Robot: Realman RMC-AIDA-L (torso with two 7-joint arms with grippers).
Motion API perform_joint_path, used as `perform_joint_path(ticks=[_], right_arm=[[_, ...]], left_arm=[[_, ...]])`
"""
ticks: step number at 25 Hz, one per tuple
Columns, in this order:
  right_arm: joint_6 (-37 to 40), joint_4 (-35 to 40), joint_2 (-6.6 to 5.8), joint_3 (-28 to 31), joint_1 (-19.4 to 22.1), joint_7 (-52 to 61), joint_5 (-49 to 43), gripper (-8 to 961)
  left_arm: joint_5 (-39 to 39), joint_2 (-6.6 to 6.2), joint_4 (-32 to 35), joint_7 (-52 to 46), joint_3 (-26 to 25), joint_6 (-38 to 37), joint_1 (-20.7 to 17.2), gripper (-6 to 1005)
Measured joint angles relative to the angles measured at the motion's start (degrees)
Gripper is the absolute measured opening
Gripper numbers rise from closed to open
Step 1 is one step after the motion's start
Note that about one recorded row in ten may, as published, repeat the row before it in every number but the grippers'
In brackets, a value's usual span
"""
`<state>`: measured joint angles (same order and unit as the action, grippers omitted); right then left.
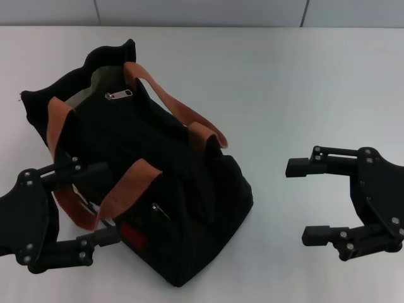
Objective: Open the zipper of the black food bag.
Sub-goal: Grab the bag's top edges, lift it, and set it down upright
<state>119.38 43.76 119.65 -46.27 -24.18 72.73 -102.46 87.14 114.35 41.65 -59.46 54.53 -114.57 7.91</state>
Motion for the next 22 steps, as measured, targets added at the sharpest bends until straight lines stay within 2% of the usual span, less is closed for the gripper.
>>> perform_joint_path(ticks=[10, 15, 17, 19, 22], right_arm=[[-0.18, -0.22, -0.1, -0.05, -0.14, -0.05, 0.54, 839], [-0.03, -0.21, -0.17, -0.01, 0.33, -0.05, 0.54, 839], [-0.11, -0.2, -0.18, -0.05, 0.36, -0.05, 0.54, 839], [-0.16, -0.27, -0.19, -0.06, 0.21, -0.05, 0.53, 839], [-0.13, -0.63, -0.26, -0.11, -0.48, -0.05, 0.32, 839]], left_arm=[[-0.04, 0.27, -0.07, 0.77, -1.58, -0.05, -0.24, 815], [0.37, -1.51, -8.21, 7.33, -18.51, 1.69, -2.02, 809], [0.4, -1.94, -11.21, 9.14, -23.05, 5.41, -2.04, 807], [0.43, -2.08, -12.72, 10.36, -25.36, 11.09, -1.68, 805], [3.4, -1.88, -12.71, 10.62, -24.32, 18.08, 0.46, 802]])
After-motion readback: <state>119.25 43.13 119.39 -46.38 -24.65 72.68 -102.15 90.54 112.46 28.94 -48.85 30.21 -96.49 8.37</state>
